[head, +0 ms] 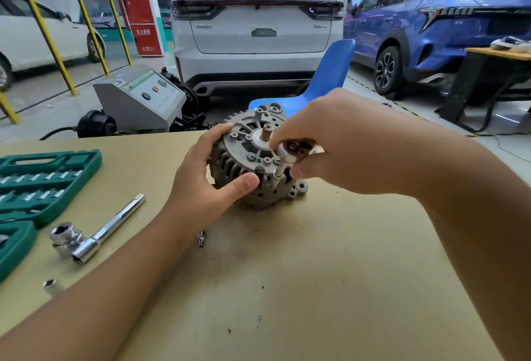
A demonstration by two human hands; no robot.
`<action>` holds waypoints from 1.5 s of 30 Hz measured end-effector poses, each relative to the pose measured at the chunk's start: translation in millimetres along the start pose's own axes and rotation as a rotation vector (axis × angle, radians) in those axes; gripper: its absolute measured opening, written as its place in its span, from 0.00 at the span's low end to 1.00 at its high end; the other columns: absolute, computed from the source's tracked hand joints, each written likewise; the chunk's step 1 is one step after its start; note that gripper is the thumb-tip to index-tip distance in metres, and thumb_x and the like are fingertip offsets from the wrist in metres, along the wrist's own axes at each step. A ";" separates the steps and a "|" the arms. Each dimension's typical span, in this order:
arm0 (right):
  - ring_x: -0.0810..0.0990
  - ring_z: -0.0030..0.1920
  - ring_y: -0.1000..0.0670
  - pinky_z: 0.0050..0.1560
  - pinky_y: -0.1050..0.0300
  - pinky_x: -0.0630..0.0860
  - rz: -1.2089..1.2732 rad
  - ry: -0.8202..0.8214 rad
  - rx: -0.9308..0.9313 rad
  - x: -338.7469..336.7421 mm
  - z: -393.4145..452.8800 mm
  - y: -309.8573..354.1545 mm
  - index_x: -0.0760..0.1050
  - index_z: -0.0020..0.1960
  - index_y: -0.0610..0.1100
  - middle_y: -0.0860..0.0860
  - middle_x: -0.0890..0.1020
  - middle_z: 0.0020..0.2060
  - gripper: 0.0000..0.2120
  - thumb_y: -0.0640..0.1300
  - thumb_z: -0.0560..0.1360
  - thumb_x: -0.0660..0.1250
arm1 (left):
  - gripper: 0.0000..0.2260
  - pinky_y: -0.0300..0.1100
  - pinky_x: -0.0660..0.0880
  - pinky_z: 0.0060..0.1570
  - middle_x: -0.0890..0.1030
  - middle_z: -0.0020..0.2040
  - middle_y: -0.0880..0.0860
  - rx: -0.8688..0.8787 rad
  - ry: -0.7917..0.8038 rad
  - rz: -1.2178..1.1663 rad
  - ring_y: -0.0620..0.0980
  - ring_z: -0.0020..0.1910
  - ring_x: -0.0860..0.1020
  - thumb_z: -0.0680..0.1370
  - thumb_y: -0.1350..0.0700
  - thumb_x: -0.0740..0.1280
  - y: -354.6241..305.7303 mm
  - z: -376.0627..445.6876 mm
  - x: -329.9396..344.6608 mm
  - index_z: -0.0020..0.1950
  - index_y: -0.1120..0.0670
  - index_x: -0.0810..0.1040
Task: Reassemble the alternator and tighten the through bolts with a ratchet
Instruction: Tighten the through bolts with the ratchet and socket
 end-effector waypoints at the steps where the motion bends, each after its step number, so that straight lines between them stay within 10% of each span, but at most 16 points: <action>1: 0.76 0.38 0.51 0.30 0.54 0.70 -0.005 0.027 0.045 1.9 0.7 -4.2 0.79 0.46 0.49 0.54 0.76 0.36 0.12 0.58 0.77 0.71 | 0.39 0.58 0.81 0.61 0.75 0.68 0.35 -0.006 -0.014 0.001 0.41 0.67 0.76 0.64 0.26 0.75 -0.1 -1.0 -0.1 0.73 0.32 0.69; 5: 0.79 0.33 0.56 0.31 0.55 0.69 0.084 0.103 0.079 5.3 -0.6 -9.7 0.77 0.41 0.48 0.54 0.79 0.30 0.18 0.63 0.74 0.72 | 0.38 0.54 0.80 0.63 0.76 0.68 0.40 -0.043 -0.075 0.015 0.41 0.65 0.76 0.63 0.29 0.76 -4.7 -5.5 3.4 0.71 0.32 0.70; 8: 0.80 0.40 0.52 0.38 0.54 0.78 0.017 0.039 -0.003 1.5 -1.3 -6.7 0.81 0.53 0.52 0.56 0.79 0.37 0.10 0.56 0.75 0.73 | 0.38 0.28 0.72 0.60 0.74 0.66 0.44 -0.083 -0.127 0.098 0.32 0.61 0.73 0.63 0.29 0.75 -18.1 -12.6 13.1 0.71 0.31 0.68; 12: 0.79 0.44 0.50 0.44 0.46 0.80 0.086 -0.012 -0.009 -0.4 0.2 -18.5 0.80 0.58 0.54 0.58 0.78 0.41 0.12 0.53 0.76 0.74 | 0.30 0.53 0.68 0.59 0.72 0.70 0.52 0.117 -0.252 0.660 0.56 0.67 0.70 0.71 0.33 0.68 -62.1 -23.9 22.8 0.70 0.43 0.75; 16: 0.77 0.44 0.56 0.37 0.55 0.74 0.171 -0.002 -0.003 2.1 0.8 -24.0 0.74 0.58 0.64 0.64 0.74 0.43 0.16 0.52 0.74 0.75 | 0.13 0.51 0.67 0.51 0.85 0.50 0.48 0.523 -0.168 0.608 0.56 0.55 0.80 0.77 0.46 0.71 -99.6 -20.0 38.5 0.53 0.53 0.86; 24: 0.75 0.37 0.52 0.28 0.56 0.67 0.144 -0.042 0.089 -2.8 -1.5 -31.1 0.62 0.56 0.59 0.56 0.75 0.45 0.21 0.49 0.77 0.74 | 0.13 0.60 0.76 0.48 0.84 0.41 0.44 0.425 0.184 0.357 0.50 0.45 0.80 0.74 0.45 0.74 -101.4 27.3 50.8 0.50 0.53 0.88; 28: 0.83 0.37 0.48 0.36 0.46 0.83 0.271 -0.021 0.165 -3.4 0.5 -25.7 0.67 0.57 0.49 0.51 0.77 0.44 0.18 0.56 0.77 0.72 | 0.04 0.49 0.75 0.36 0.82 0.35 0.46 0.451 0.216 0.289 0.46 0.34 0.79 0.76 0.53 0.72 -103.3 29.0 55.9 0.43 0.51 0.85; 31: 0.82 0.40 0.50 0.37 0.49 0.82 0.198 0.013 0.160 -5.5 -2.3 -24.5 0.70 0.58 0.53 0.56 0.77 0.45 0.22 0.55 0.71 0.77 | 0.06 0.40 0.68 0.34 0.77 0.32 0.40 0.456 0.201 0.285 0.41 0.31 0.73 0.75 0.52 0.72 -105.4 26.4 54.4 0.40 0.43 0.77; 36: 0.80 0.47 0.45 0.45 0.47 0.82 -0.021 0.018 0.141 -8.2 -1.7 -28.4 0.77 0.57 0.57 0.54 0.79 0.49 0.18 0.37 0.73 0.69 | 0.10 0.56 0.75 0.47 0.82 0.38 0.48 0.411 0.232 0.353 0.54 0.39 0.80 0.75 0.48 0.70 -100.8 23.7 62.1 0.46 0.55 0.82; 39: 0.77 0.37 0.45 0.34 0.54 0.73 -0.152 -0.036 0.154 -8.3 1.0 -26.9 0.76 0.41 0.46 0.49 0.78 0.36 0.04 0.40 0.73 0.67 | 0.11 0.52 0.73 0.46 0.83 0.38 0.47 0.403 0.163 0.358 0.54 0.39 0.79 0.74 0.46 0.69 -102.9 23.0 61.1 0.46 0.54 0.82; 45: 0.77 0.30 0.47 0.26 0.55 0.70 0.040 0.012 0.213 -6.4 -2.4 -30.6 0.76 0.33 0.45 0.49 0.79 0.26 0.11 0.49 0.71 0.70 | 0.11 0.45 0.67 0.33 0.80 0.34 0.47 0.382 -0.025 0.393 0.51 0.33 0.74 0.73 0.45 0.71 -101.4 17.4 56.0 0.43 0.53 0.80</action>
Point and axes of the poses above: each hand's wrist, its own z-axis towards the middle knuckle, its own x-axis out of the palm, y = z × x, the point moved 7 cm from there along z, towards the middle knuckle
